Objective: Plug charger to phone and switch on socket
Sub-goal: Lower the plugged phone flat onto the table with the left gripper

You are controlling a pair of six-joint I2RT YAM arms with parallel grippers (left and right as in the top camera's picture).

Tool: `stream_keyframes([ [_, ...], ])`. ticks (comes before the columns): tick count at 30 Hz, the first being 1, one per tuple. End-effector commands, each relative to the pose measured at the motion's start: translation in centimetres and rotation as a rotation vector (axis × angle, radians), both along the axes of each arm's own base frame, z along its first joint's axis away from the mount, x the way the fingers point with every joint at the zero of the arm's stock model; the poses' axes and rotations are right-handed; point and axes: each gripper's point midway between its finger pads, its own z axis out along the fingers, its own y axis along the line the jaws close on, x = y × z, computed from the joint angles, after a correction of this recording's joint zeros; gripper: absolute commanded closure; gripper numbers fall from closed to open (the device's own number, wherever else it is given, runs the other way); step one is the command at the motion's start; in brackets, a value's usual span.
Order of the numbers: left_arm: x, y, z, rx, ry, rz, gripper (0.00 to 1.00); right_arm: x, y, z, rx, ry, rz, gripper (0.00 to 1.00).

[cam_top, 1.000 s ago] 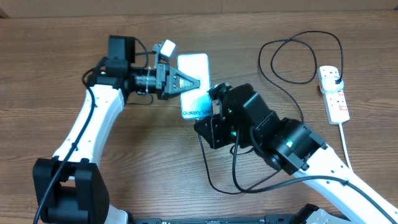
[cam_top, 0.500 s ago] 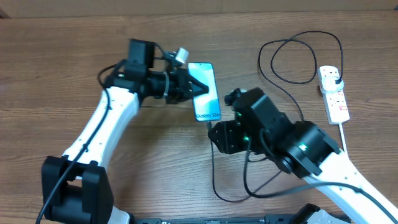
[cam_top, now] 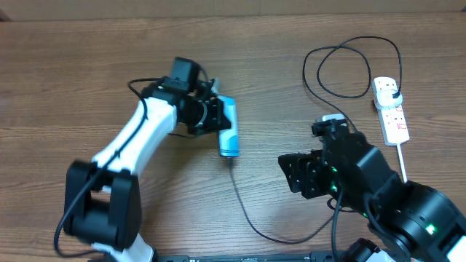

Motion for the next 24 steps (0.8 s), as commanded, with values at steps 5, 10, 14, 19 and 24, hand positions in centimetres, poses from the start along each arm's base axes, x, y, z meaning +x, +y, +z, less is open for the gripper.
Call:
stream_keyframes([
  [5,1.0,3.5,-4.7,-0.058,0.020,-0.093,0.96,0.6,-0.8,1.5,0.006,-0.061,-0.041,0.19],
  [10,1.3,4.6,-6.2,-0.040,0.015,-0.107,0.96,0.6,-0.8,1.5,0.007,-0.058,-0.043,0.16],
  [14,1.9,5.9,-7.2,0.063,-0.002,-0.093,0.96,0.7,-0.7,1.7,0.028,-0.054,-0.062,0.10],
  [19,2.3,6.6,-7.6,0.107,-0.007,-0.069,0.95,0.8,-0.6,1.7,0.030,-0.055,-0.062,0.05],
  [24,2.7,6.5,-7.6,0.107,-0.021,-0.060,0.93,0.8,-0.7,1.7,0.053,-0.038,-0.092,0.01],
])
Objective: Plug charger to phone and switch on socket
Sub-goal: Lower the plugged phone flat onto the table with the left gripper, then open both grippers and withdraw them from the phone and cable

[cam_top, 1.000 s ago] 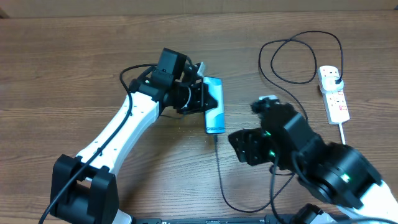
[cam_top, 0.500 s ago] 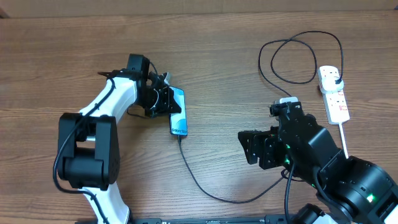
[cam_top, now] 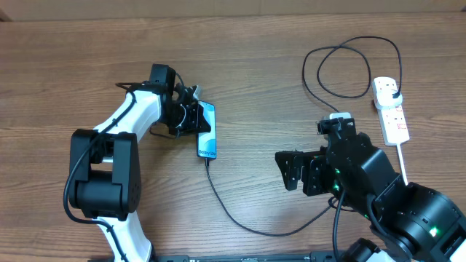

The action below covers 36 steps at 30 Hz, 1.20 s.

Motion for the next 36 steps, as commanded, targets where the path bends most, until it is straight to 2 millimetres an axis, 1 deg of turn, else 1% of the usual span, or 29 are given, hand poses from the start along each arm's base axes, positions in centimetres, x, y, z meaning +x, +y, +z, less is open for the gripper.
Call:
stream_keyframes([
  [1,0.7,1.0,-0.6,0.060,-0.036,-0.003,0.93,0.3,-0.1,1.1,0.043,-0.013,-0.042,0.01],
  [4,0.7,1.1,-0.6,0.069,-0.035,-0.002,0.90,0.2,-0.1,1.1,0.043,-0.009,-0.040,0.00],
  [6,0.6,1.1,-0.6,0.070,-0.031,-0.002,0.85,0.2,-0.1,1.1,0.043,-0.010,-0.040,0.00],
  [10,0.5,1.2,-0.7,0.073,-0.025,-0.002,0.83,0.4,0.0,0.8,0.035,0.000,-0.040,0.00],
  [18,0.5,1.2,-0.7,0.078,-0.027,-0.001,0.80,0.9,0.5,-0.3,0.002,0.036,-0.041,0.00],
  [24,0.5,1.6,-0.9,0.102,-0.029,0.002,0.79,1.7,1.2,-1.3,0.040,0.103,-0.123,0.00],
  [26,0.5,1.6,-1.0,0.103,-0.026,0.002,0.76,1.9,1.4,-1.7,0.040,0.121,-0.139,0.00],
  [29,0.5,1.6,-0.9,0.102,-0.025,0.002,0.74,2.3,1.7,-2.2,0.029,0.133,-0.140,0.00],
  [32,0.5,1.6,-1.0,0.103,-0.025,0.002,0.67,2.5,2.2,-2.9,0.020,0.156,-0.136,0.00],
  [36,0.5,1.7,-1.0,0.109,-0.025,0.002,0.56,2.4,3.3,-3.8,0.054,0.225,-0.145,0.00],
])
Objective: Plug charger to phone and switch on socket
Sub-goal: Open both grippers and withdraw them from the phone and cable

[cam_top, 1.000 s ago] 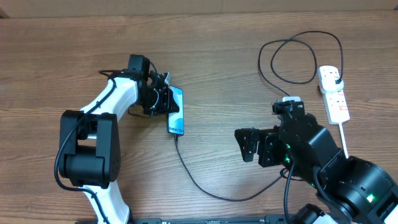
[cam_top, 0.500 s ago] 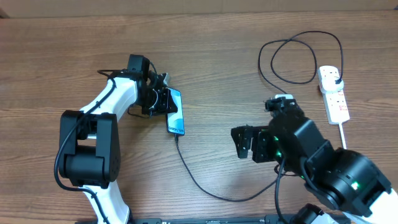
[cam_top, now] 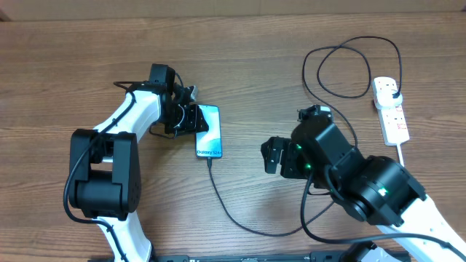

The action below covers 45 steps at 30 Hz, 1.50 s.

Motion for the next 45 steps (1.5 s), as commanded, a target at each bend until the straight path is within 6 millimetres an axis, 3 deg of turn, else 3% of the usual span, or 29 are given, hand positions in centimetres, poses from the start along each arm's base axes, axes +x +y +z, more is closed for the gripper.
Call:
stream_keyframes([
  [1,0.1,0.2,-0.1,0.008,-0.008,-0.008,0.55,0.1,1.1,0.5,0.067,0.034,-0.015,0.00],
  [8,-0.1,0.8,-0.4,0.043,0.005,-0.004,0.39,-0.6,3.0,-1.1,0.092,0.136,0.041,0.00],
  [18,-0.3,0.9,-0.5,0.049,0.012,-0.003,0.27,-0.5,3.0,-1.9,0.069,0.161,0.038,0.00],
  [21,-0.2,1.8,-0.9,0.108,0.014,0.020,0.27,-0.4,3.0,-1.9,0.070,0.160,0.038,0.00],
  [27,0.2,2.8,-1.1,0.152,0.013,0.057,0.06,0.0,3.0,-1.8,0.066,0.144,0.030,0.00],
  [30,0.9,2.7,-0.2,0.136,0.015,0.090,0.05,0.5,2.6,-1.8,0.045,0.117,0.009,0.04],
  [33,1.6,2.2,2.4,0.110,0.005,0.085,0.06,1.2,1.8,-1.8,0.006,0.085,-0.024,0.34],
  [36,2.7,2.0,7.2,0.105,-0.065,0.057,0.09,1.6,1.3,-1.8,-0.017,0.062,-0.045,0.59],
  [38,3.1,2.0,10.1,0.103,-0.125,0.045,0.05,1.9,1.0,-1.7,-0.032,0.048,-0.058,0.67],
  [41,3.2,1.8,16.4,0.076,-0.268,0.053,0.04,2.3,0.4,-1.7,-0.058,0.024,-0.082,0.73],
  [45,1.3,1.5,23.4,0.021,-0.438,0.054,0.03,3.1,-0.8,-1.6,-0.069,0.012,-0.145,0.77],
])
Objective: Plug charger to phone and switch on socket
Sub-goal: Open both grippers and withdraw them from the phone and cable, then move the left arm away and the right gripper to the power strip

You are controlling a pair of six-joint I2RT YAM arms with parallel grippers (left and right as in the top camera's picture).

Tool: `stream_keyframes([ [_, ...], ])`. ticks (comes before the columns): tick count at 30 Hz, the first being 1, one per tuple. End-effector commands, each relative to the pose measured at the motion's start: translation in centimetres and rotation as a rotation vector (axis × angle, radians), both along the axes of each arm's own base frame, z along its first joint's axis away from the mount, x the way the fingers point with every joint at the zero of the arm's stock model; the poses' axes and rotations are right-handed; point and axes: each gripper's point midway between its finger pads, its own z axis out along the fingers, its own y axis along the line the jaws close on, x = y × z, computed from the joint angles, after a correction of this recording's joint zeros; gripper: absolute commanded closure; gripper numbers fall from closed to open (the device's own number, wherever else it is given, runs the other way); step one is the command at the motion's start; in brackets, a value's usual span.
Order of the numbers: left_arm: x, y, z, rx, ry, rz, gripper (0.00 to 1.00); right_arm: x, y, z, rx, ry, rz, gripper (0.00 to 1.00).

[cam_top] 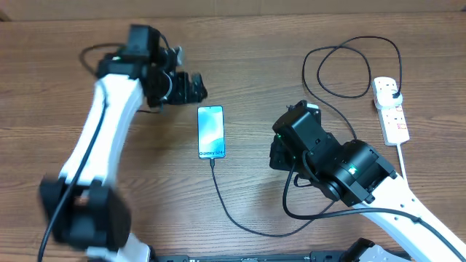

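The phone (211, 132) lies flat on the table, screen up. The black charger cable (231, 215) is plugged into its near end and loops round to the right. My left gripper (196, 86) is up and to the left of the phone, apart from it, open and holding nothing. The white socket strip (391, 110) lies at the far right with the charger plug (391, 90) in it. My right gripper (277, 154) points down between the phone and the strip. Its fingers are mostly hidden under the wrist.
Coils of the black cable (342, 69) lie at the back right, next to the strip. The strip's white lead (403, 164) runs toward the front edge. The right arm's body covers the front right of the wooden table (87, 36).
My left gripper has let go of the phone and drawn back up and to the left. The phone now lies flat and alone. The right arm has turned, its gripper now pointing down.
My left gripper first held the phone tilted near the table's middle, cable attached. It then had the phone further left, then lower with the screen showing. Now the phone lies free. The right gripper has shifted from front right toward the middle.
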Motion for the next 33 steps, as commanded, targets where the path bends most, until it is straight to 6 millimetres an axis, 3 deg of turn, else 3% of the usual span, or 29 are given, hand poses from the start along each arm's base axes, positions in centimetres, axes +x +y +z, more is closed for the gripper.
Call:
stream_keyframes([
  [1,-2.2,-0.2,8.7,-0.044,-0.220,-0.026,0.00,1.8,-2.0,1.1,-0.016,-0.056,-0.114,0.78],
  [5,-6.0,0.4,14.0,-0.005,-0.362,-0.016,0.00,3.2,-4.7,1.0,-0.021,-0.047,-0.224,0.81],
  [8,-9.0,1.3,16.2,0.039,-0.419,0.022,0.00,4.1,-7.3,0.6,-0.036,-0.029,-0.313,0.83],
  [13,-13.8,3.6,18.5,0.126,-0.484,0.115,0.00,4.7,-10.9,0.0,-0.059,0.006,-0.432,0.84],
  [17,-17.1,5.6,18.8,0.188,-0.498,0.161,0.00,4.7,-11.9,-0.2,-0.066,0.018,-0.462,0.83],
  [23,-18.7,6.0,17.8,0.206,-0.441,0.151,0.00,4.8,-11.8,-0.1,-0.065,0.016,-0.462,0.83],
  [33,-18.7,6.0,17.2,0.214,-0.415,0.146,0.01,5.2,-11.7,0.1,-0.054,-0.001,-0.463,0.83],
])
